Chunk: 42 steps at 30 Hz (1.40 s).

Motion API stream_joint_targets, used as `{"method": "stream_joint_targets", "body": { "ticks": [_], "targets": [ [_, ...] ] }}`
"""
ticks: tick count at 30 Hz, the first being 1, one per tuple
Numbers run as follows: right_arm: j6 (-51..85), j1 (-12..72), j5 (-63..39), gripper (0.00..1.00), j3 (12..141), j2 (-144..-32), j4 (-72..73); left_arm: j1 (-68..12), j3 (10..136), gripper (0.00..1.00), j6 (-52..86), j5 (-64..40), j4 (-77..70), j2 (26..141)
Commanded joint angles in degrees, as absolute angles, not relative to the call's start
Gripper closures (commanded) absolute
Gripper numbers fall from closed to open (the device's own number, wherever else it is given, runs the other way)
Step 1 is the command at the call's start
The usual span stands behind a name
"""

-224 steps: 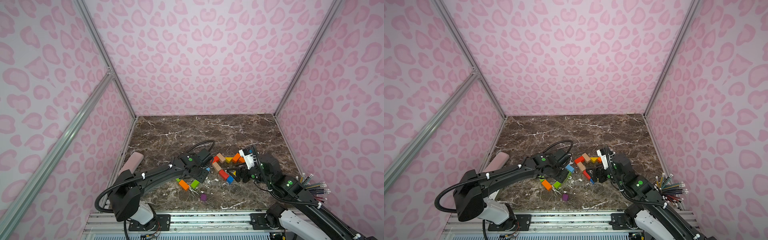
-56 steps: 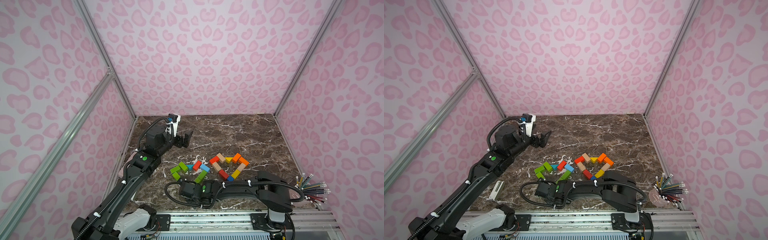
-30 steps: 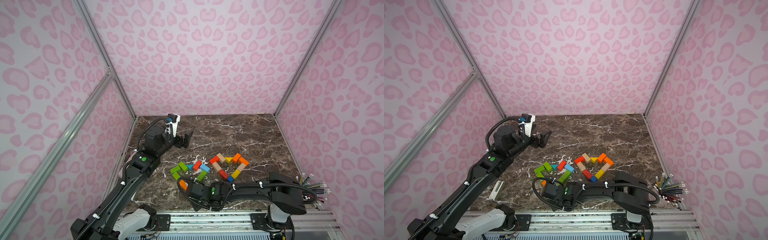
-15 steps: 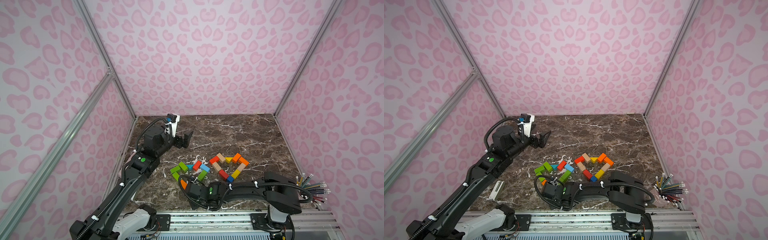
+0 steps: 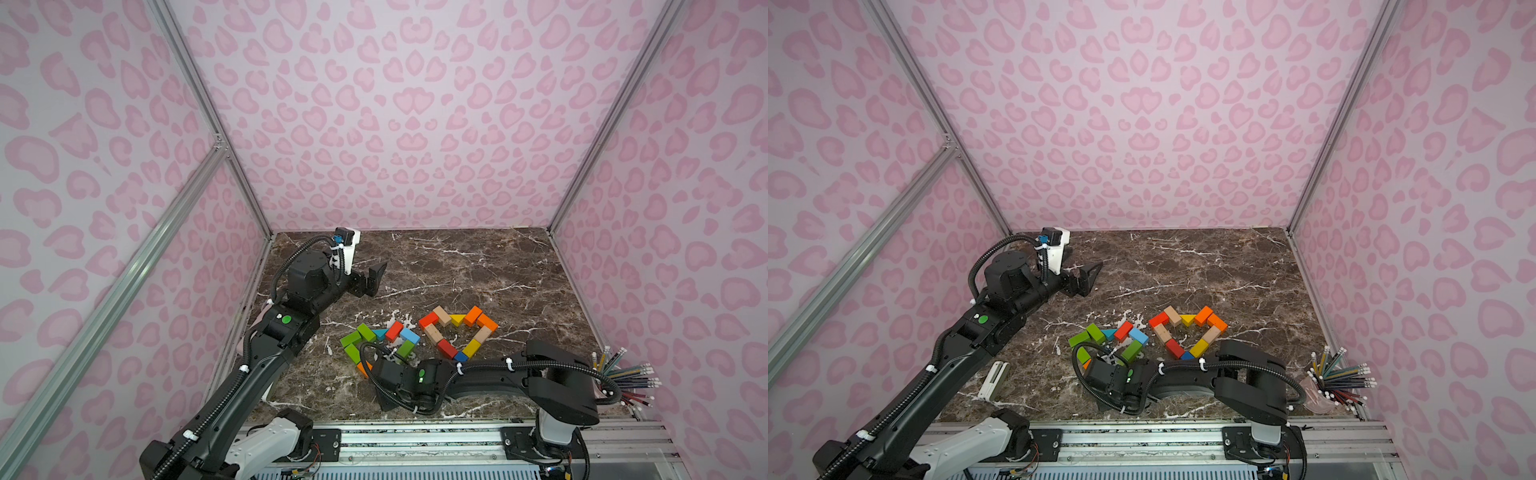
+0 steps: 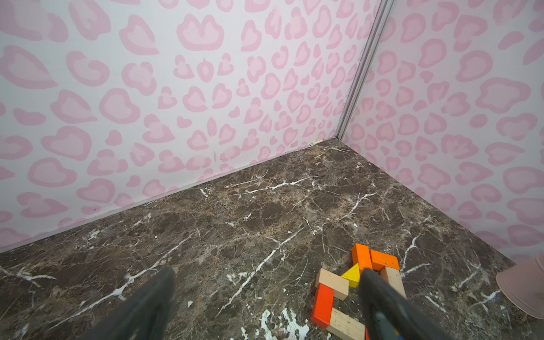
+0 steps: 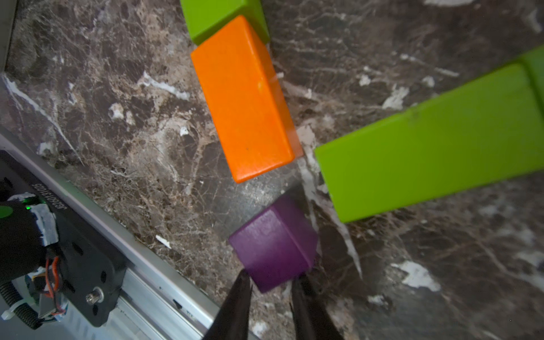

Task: Assemble a heart with building blocks
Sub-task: Assemble the building block at the center of the board.

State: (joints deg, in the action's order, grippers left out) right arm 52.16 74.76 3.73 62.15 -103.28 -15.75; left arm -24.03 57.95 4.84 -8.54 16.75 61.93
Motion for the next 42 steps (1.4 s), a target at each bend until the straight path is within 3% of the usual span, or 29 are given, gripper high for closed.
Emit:
{"method": "stream_joint_targets", "body": {
  "ticks": [1, 42],
  "targets": [
    [53.6, 74.4, 4.4, 0.71, 61.9, -103.2, -13.8, -23.8, 58.0, 0.01, 4.8, -8.7, 14.5, 62.1],
    [51.8, 73.3, 3.2, 0.73, 57.7, -100.2, -5.9, -23.7, 57.9, 0.01, 4.9, -9.0, 14.4, 62.3]
  ]
}}
